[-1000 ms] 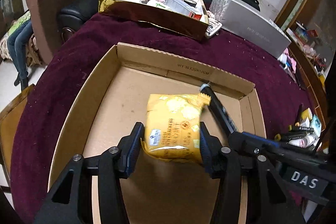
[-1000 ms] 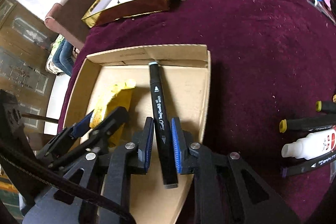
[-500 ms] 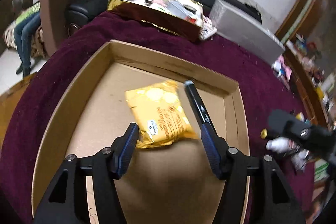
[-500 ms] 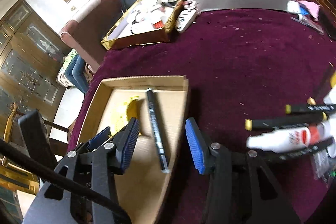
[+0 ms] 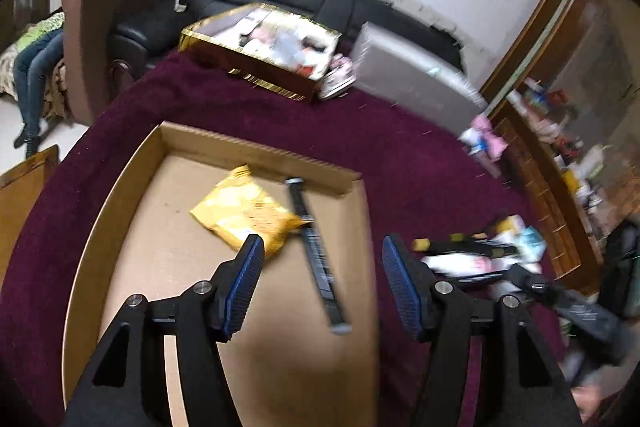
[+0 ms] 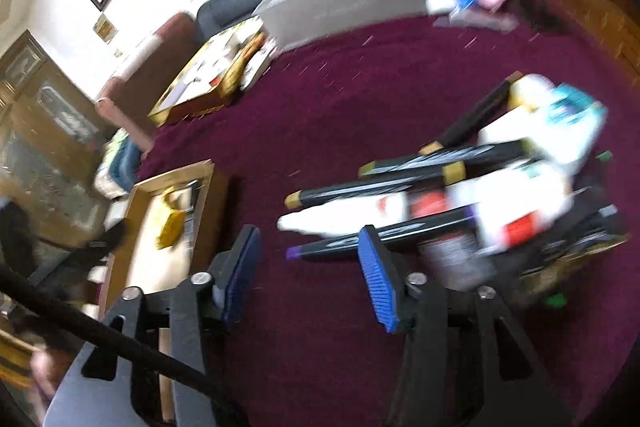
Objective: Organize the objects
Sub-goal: 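Release the crackers packet and black marker into the cardboard tray with both grippers, then grasp a black marker with yellow cap from the pile with the left gripper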
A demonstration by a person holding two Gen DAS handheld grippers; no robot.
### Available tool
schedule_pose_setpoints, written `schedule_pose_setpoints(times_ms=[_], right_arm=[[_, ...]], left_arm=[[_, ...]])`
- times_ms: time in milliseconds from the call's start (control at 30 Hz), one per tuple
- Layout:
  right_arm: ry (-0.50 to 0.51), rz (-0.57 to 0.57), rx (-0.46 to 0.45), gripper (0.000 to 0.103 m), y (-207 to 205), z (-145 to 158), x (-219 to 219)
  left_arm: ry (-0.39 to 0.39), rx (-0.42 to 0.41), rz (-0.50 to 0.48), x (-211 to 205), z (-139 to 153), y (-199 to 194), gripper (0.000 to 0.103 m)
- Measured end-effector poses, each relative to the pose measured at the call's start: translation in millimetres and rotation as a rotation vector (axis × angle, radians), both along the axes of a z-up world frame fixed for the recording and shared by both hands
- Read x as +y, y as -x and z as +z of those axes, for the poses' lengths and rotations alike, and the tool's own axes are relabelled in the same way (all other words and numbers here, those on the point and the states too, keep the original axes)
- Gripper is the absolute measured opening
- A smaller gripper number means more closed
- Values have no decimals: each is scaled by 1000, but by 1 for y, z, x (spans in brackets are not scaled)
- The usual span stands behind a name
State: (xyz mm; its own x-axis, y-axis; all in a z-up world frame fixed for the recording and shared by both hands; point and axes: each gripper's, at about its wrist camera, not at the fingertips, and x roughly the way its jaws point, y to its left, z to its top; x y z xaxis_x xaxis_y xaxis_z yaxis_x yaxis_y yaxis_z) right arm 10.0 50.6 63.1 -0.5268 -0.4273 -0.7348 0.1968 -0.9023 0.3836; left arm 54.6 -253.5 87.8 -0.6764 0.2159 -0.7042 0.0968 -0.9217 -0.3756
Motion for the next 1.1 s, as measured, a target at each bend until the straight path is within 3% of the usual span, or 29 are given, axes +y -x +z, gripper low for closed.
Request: schedule_pose_setpoints(times_ms=[133, 233, 300, 333, 367, 400, 533, 733, 833, 933, 1100], right_arm=[[-29, -91, 69, 52, 0, 15, 27], [-51, -183, 203, 53, -10, 40, 44], [-117, -240, 326, 70, -25, 57, 49], [-137, -263, 367, 91, -30, 62, 51], [-146, -282, 394, 102, -33, 63, 55], [-153, -295, 409, 103, -32, 64, 59], [-183, -316, 309, 103, -4, 47, 81], [-120, -362, 189, 103, 6, 8, 121], [-81, -428, 187, 103, 3, -5, 149], [-42, -505, 192, 103, 1, -11, 177], [17, -538, 171, 103, 6, -20, 198]], left_arm=[[2, 38, -58, 18, 25, -12, 58], [38, 47, -102, 37, 35, -8, 58], [73, 54, -116, 50, 37, -5, 58], [94, 53, -124, 57, 38, -3, 58], [103, 50, -133, 63, 38, -2, 58], [104, 46, -142, 67, 38, -1, 58], [102, 40, -165, 81, 36, 2, 58], [179, -2, -215, 102, 16, 20, 58], [232, -24, -253, 113, 3, 28, 58], [216, -39, -292, 123, -7, 40, 57], [285, -59, -352, 156, -23, 68, 57]])
